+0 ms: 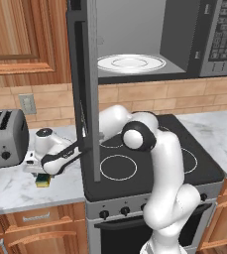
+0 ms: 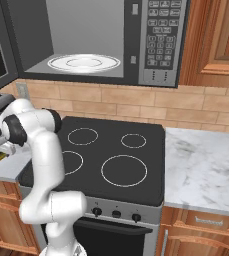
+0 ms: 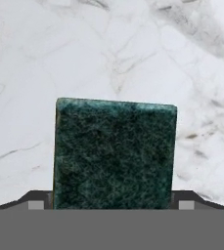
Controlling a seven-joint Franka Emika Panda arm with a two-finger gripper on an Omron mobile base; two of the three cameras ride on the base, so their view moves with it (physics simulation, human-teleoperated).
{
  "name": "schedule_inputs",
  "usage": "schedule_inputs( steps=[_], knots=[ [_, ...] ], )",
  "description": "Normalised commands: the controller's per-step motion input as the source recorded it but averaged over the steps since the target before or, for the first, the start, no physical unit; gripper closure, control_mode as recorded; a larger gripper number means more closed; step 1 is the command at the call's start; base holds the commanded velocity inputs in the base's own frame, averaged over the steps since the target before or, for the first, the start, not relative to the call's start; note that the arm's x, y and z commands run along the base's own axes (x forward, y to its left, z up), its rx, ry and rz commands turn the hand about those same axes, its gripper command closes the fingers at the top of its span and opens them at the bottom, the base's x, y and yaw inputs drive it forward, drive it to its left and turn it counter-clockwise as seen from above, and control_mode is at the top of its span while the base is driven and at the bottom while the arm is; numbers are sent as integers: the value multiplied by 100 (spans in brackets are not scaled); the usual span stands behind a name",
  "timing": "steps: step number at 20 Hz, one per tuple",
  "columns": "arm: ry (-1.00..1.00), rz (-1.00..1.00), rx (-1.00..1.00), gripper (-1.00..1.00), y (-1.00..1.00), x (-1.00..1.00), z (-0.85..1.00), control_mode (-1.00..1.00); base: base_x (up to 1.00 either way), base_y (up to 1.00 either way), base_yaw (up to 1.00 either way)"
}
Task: Place the sponge inside the microwave to prepare for sanitizing.
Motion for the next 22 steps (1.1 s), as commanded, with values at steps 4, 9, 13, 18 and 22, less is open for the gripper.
schedule_inputs(
  steps=[4, 9, 13, 18, 22],
  knots=[
    [0, 0, 0, 100, 0, 0, 0, -100, 0, 0, 0],
    [0, 0, 0, 100, -6, 1, 0, -100, 0, 0, 0],
    [1, -2, 0, 100, -53, -1, 0, -100, 0, 0, 0],
    [3, -14, 0, 100, -81, 1, 13, -100, 0, 0, 0],
    [1, -11, 0, 100, -88, 0, 1, -100, 0, 0, 0]
  ],
)
